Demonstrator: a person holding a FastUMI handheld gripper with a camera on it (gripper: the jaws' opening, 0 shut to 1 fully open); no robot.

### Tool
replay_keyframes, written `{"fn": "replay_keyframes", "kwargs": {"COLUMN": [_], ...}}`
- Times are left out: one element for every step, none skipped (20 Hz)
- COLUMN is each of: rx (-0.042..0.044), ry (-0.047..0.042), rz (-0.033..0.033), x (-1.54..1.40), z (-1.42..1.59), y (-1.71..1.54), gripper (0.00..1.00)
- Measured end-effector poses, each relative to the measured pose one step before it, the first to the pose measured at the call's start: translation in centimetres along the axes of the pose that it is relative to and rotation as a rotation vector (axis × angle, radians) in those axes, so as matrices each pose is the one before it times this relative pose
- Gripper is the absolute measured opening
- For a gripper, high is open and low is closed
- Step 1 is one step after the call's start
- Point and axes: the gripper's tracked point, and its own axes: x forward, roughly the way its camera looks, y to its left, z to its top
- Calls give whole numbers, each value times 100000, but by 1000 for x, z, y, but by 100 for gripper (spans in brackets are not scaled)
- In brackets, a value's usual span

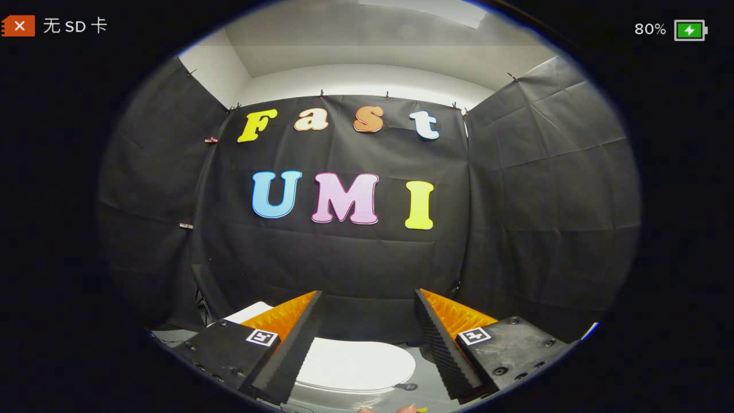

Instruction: Open the toilet lid.

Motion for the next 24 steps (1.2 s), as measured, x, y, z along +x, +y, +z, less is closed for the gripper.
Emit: {"fn": "replay_keyframes", "kwargs": {"rx": [-503, -939, -1175, -944, -819, -536, -9, 287, 327, 296, -12, -300, -230, -165, -205, -430, -566, -231, 594, 956, 1033, 1113, 1782, 2360], "ry": [-1076, -794, -201, 140, 559, 471, 130, 109, -107, -561, -868, -528, -182, 650, 477, 438, 149, 602, 710, 969, 1334, 1285, 1451, 1582], "rz": [38, -313, -153, 439, 806, 1386, 1597, 950, 621, 588, 500, 319, 884, 1436, 1705, 1752, 1307, 565, 993, 359, 221, -601, -712, -968], "x": [154, 97, 27, 15, 39, -48, 159, -9, 125, 72, 67, 0, 39, -92, 84, 5, 109, 56, 160, 144, 172, 159, 78, 184], "z": [-363, -270, -590, -592, -715, -810, -661, -696, -727, -672, -677, -638, -973, -1115, -1166, -1080, -1002, -1047, -1030, -990, -1037, -1040, -1013, -942], "y": [-34, -201, -148, 43, 110, 249, 276, 122, 48, 30, -50, -35, -34, 185, 207, -59, -175, -426, -290, -423, -469, -857, -879, -934], "gripper": [98, 98, 98, 98, 98, 98, 98, 98, 98, 98, 98, 98, 98, 98, 98, 98, 98, 98, 98, 98, 98, 98, 98, 98]}}
